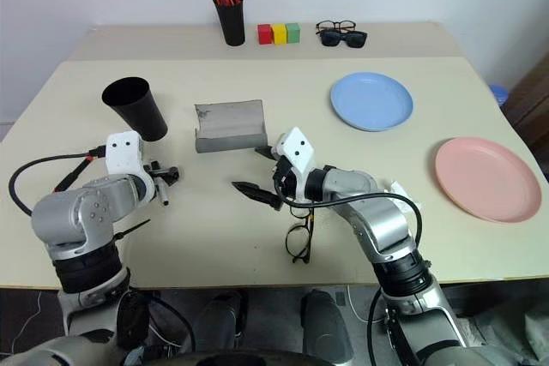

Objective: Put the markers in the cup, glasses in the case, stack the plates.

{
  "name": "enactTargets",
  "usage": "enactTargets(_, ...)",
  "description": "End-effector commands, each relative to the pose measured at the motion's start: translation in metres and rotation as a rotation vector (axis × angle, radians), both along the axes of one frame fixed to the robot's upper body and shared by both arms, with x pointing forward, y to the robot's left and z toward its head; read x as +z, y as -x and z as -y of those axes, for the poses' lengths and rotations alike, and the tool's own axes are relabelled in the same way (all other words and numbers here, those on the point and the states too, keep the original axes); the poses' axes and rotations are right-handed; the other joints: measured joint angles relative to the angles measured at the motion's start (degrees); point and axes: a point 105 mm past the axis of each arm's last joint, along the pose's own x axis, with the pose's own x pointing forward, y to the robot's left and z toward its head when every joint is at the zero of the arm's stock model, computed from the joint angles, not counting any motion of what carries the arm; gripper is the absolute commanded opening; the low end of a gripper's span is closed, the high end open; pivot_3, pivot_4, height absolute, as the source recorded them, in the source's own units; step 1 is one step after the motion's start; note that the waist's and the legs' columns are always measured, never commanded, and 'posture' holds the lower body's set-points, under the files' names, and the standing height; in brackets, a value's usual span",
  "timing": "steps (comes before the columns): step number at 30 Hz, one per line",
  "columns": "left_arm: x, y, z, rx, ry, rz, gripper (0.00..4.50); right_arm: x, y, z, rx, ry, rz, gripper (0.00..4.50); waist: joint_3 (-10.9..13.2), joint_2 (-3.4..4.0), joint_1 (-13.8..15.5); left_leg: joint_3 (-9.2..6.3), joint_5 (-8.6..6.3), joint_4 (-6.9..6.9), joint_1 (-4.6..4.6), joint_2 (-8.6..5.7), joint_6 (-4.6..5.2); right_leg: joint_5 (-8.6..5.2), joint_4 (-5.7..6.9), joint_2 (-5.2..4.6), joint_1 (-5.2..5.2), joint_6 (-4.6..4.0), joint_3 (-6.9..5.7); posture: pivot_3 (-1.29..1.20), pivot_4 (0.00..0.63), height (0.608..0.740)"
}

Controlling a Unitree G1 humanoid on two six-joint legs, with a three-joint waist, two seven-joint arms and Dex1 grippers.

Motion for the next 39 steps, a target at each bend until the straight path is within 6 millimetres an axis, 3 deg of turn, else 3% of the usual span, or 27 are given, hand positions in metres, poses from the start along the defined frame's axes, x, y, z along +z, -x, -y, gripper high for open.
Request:
enactTargets(1,-0.003,0.0,-0.006,0.034,0.011,-0.016,3.16,0.014,0.006,-0.004,0.026,-0.028,0.047,4.5,0.0,0.0,0.0,0.0,0.0,0.0,0.0,0.0,0.0,0.0,0.0,0.0,0.0,-0.01,0.0,0.0,0.15,0.74)
enactTargets(7,-0.002,-0.005,-0.009,0.04,0.009,-0.012,0.23,0.015,0.007,-0.005,0.016,-0.027,0.053,4.5,0.0,0.01,0.0,-0.01,0.01,0.0,0.01,0.0,-0.01,0.02,0.01,0.0,0.0,-0.02,0.0,0.0,0.15,0.74)
enactTargets(8,-0.001,-0.006,-0.009,0.035,0.001,-0.002,0.05,0.015,0.007,-0.004,0.015,-0.028,0.054,4.5,0.0,0.01,0.0,0.0,0.01,0.0,0.01,0.0,-0.01,0.02,0.01,-0.01,0.0,-0.02,0.0,0.0,0.15,0.74)
enactTargets(12,0.026,-0.014,-0.002,-0.033,0.053,0.228,0.05,0.017,0.008,-0.004,0.009,-0.027,0.059,4.5,0.0,0.01,0.0,-0.01,0.01,0.0,-0.01,0.0,-0.02,0.02,0.01,-0.01,-0.01,-0.03,0.0,0.0,0.15,0.74)
enactTargets(15,0.072,-0.006,0.021,-0.304,-0.061,0.491,0.05,0.018,0.008,-0.004,0.014,-0.029,0.064,4.5,0.0,-0.03,-0.2,0.0,0.01,-0.02,-0.07,0.01,-0.04,0.03,0.0,-0.02,-0.09,-0.04,0.01,0.0,0.15,0.74)
enactTargets(18,0.11,0.002,0.04,-0.497,-0.034,0.731,0.05,0.023,0.006,-0.011,0.033,-0.04,0.077,4.5,0.0,0.0,0.0,0.01,0.03,-0.07,-0.12,0.03,-0.07,0.03,0.0,-0.03,-0.18,-0.08,0.02,0.0,0.15,0.74)
enactTargets(22,0.15,-0.021,0.021,-0.355,-0.126,0.93,0.05,0.04,-0.001,-0.022,0.03,-0.105,0.105,4.5,0.0,-0.01,0.8,0.04,0.04,-0.01,-0.11,0.02,-0.08,0.07,-0.1,-0.02,-0.12,-0.19,0.02,0.0,0.15,0.74)
enactTargets(26,0.181,-0.046,0.004,-0.236,-0.339,1.07,0.05,0.06,-0.01,-0.037,0.026,-0.171,0.158,4.5,0.0,-0.01,0.9,0.05,0.05,0.04,-0.1,0.02,-0.08,0.11,-0.11,0.0,-0.09,-0.15,0.02,0.0,0.15,0.74)
enactTargets(28,0.188,-0.055,-0.004,-0.186,-0.414,1.099,0.05,0.066,-0.014,-0.043,0.016,-0.195,0.177,4.5,0.0,-0.01,0.9,0.03,0.05,0.0,-0.12,0.02,-0.07,0.13,-0.09,0.02,-0.13,-0.12,0.02,0.0,0.15,0.74)
enactTargets(32,0.177,-0.073,-0.032,-0.083,-0.47,1.076,0.05,0.075,-0.014,-0.052,0.018,-0.234,0.201,4.5,0.0,-0.01,0.8,0.03,0.05,-0.04,-0.12,0.02,-0.07,0.15,-0.07,0.02,-0.18,-0.08,0.02,0.0,0.15,0.74)
enactTargets(39,0.145,-0.095,-0.039,-0.087,-0.397,1.048,0.05,0.069,-0.004,-0.058,0.036,-0.244,0.19,4.5,0.0,-0.01,0.8,0.03,0.04,-0.05,-0.19,0.02,-0.06,0.15,0.0,0.02,-0.27,-0.08,0.01,0.0,0.15,0.74)
